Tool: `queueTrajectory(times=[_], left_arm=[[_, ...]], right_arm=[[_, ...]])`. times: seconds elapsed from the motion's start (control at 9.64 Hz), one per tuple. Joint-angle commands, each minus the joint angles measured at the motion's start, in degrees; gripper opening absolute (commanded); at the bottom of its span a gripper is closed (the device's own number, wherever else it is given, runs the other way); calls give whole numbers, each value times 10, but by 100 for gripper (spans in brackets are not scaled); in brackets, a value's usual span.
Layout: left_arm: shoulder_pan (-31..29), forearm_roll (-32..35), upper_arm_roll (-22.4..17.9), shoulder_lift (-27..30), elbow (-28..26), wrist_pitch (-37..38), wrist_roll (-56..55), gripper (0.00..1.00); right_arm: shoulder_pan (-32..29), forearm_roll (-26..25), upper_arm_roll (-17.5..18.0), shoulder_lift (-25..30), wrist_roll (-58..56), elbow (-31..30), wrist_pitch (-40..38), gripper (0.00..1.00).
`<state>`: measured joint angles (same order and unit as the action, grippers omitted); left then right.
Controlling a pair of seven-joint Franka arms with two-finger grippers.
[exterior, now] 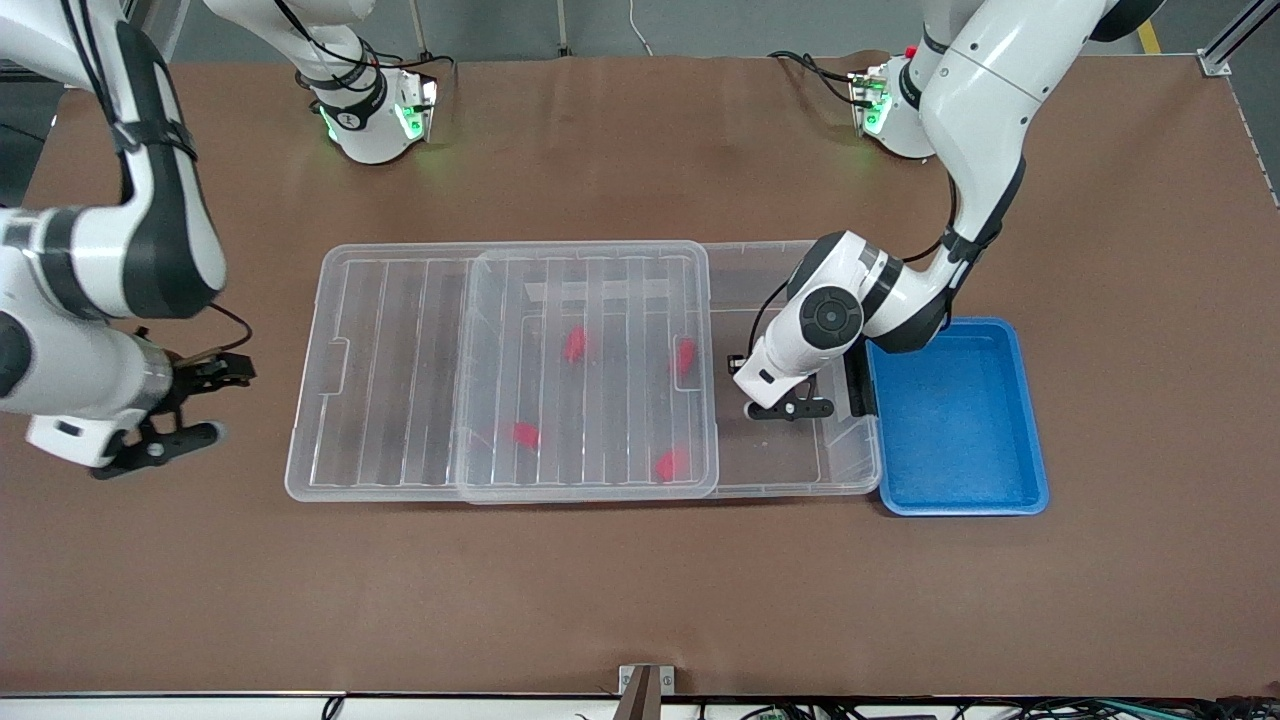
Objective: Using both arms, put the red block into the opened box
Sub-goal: 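Carry the red block over the box opening with the left gripper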
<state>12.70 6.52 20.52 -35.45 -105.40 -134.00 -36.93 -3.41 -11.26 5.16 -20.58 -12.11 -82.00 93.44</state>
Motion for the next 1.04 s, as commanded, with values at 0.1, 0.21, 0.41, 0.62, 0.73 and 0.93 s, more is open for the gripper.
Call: queueTrajectory(times=[0.1, 0.21, 0.41, 0.62, 0.73, 0.93], left_arm=[[3, 17, -1, -8, 31, 2, -21, 99], [-5, 17, 0, 13, 35, 27, -17, 100], [-8, 17, 0, 52, 90, 129, -13, 100], [-14, 17, 0, 85, 150, 201, -2, 100], [-19, 18, -3, 98, 187, 240, 5, 100], [-56, 17, -4, 117, 258, 310, 52, 100]], right_arm=[[-35, 66, -2, 107, 200, 2, -32, 100], [-35, 72, -4, 141, 236, 2, -75, 100], [-59, 137, -20, 210, 232, -3, -106, 100], [-58, 154, -61, 237, 220, -3, -110, 100], [-56, 150, -65, 235, 216, -5, -125, 100], [-36, 102, -64, 216, 204, -13, -102, 100]])
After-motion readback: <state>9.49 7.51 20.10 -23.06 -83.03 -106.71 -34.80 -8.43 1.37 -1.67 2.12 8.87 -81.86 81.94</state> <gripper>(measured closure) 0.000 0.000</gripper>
